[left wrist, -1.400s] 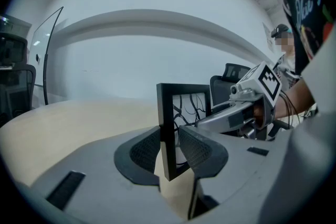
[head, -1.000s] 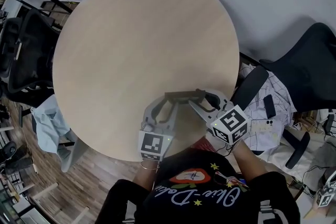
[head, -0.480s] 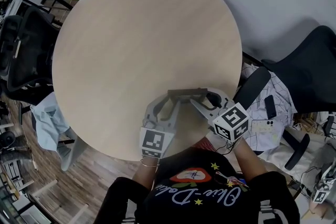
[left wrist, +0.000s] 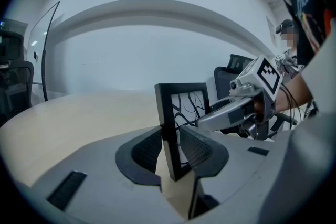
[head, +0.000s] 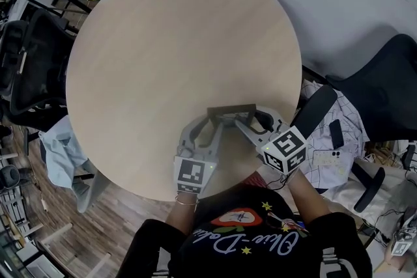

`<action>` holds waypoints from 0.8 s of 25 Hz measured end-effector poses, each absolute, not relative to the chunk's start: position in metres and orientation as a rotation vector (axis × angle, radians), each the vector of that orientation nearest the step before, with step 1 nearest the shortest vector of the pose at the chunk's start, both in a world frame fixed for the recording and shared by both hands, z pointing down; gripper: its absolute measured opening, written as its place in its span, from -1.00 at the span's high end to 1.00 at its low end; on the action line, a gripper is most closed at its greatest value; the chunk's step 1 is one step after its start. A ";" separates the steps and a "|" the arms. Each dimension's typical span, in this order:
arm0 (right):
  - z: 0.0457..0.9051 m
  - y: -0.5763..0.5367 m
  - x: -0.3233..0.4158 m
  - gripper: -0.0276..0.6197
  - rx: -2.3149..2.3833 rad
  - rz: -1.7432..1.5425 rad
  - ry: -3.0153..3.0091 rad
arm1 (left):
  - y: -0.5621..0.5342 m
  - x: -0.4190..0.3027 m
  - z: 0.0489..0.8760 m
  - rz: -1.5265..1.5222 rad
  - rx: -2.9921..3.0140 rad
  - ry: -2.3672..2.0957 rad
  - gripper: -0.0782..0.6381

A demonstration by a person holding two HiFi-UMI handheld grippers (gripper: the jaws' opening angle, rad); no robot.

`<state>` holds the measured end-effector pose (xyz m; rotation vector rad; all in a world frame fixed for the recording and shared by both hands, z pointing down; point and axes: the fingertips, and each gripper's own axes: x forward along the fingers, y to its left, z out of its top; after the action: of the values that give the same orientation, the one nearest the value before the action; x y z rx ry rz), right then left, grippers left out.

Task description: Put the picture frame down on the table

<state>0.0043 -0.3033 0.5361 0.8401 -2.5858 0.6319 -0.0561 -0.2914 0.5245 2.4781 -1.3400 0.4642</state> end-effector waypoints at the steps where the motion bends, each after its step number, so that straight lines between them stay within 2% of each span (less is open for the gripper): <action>1: 0.536 -0.305 0.004 0.47 0.847 0.626 -2.587 | -0.293 -0.056 0.524 0.468 2.481 -1.342 0.49; 20: 0.537 -0.322 0.004 0.42 0.984 0.562 -2.545 | -0.308 -0.060 0.529 0.502 2.480 -1.342 0.49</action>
<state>0.0035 -0.3225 0.5366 0.9841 -2.5454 0.5619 -0.0601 -0.3082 0.5290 2.4797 -1.3420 0.5019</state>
